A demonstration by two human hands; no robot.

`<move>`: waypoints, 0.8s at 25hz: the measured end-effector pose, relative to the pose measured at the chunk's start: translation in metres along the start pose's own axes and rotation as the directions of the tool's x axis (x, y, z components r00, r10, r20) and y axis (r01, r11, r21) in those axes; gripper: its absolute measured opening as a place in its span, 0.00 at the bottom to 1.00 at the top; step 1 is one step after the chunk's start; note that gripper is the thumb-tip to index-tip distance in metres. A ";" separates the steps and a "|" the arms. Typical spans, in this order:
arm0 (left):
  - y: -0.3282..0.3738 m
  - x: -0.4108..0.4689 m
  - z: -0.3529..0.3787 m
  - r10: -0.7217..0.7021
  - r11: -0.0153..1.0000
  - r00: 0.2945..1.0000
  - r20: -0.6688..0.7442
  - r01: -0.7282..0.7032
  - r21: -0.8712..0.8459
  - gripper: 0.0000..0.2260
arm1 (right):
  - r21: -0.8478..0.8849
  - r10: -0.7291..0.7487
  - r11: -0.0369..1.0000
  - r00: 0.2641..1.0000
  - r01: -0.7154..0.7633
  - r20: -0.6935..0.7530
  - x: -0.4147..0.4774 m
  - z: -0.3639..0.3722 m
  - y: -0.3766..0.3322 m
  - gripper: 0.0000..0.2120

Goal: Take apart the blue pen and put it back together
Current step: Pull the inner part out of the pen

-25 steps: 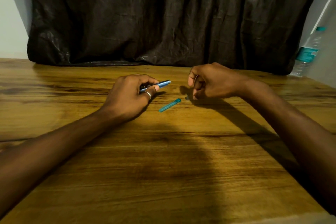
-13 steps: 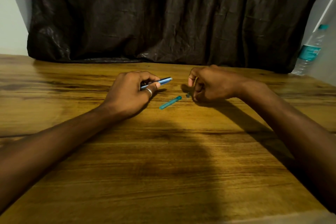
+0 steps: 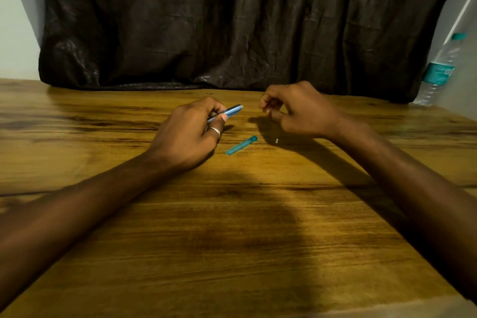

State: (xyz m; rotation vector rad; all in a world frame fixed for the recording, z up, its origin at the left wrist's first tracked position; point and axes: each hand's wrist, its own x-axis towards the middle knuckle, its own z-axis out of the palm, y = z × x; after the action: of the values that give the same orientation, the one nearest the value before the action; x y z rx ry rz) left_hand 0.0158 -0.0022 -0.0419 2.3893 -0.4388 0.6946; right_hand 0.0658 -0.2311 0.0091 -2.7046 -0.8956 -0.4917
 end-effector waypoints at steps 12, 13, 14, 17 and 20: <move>-0.004 0.004 0.000 -0.057 0.998 0.996 -0.071 0.057 -0.002 0.11 | -0.040 -0.190 0.978 0.960 0.203 0.207 0.001 0.032 -0.011 0.07; -0.003 0.004 -0.001 -0.055 0.998 0.996 -0.071 0.054 -0.009 0.12 | -0.045 -0.185 0.979 0.962 0.198 0.201 0.001 0.033 -0.011 0.06; -0.003 0.003 -0.001 -0.051 0.999 0.996 -0.071 0.050 -0.008 0.13 | -0.051 -0.182 0.980 0.965 0.195 0.188 0.001 0.034 -0.011 0.06; 0.000 0.001 -0.003 -0.040 0.999 0.998 -0.053 0.039 -0.017 0.13 | -0.026 -0.142 0.989 0.983 0.146 0.119 0.000 0.035 -0.012 0.05; 0.002 0.000 -0.005 -0.032 0.999 0.999 -0.014 0.032 -0.044 0.12 | 0.050 -0.137 0.990 0.990 0.135 0.038 -0.001 0.032 -0.015 0.04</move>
State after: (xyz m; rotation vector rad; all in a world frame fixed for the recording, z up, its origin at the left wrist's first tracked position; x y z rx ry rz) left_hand 0.0135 -0.0007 -0.0380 2.3437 -0.4048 0.6807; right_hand 0.0636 -0.2090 -0.0185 -2.6317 -1.0937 -0.4373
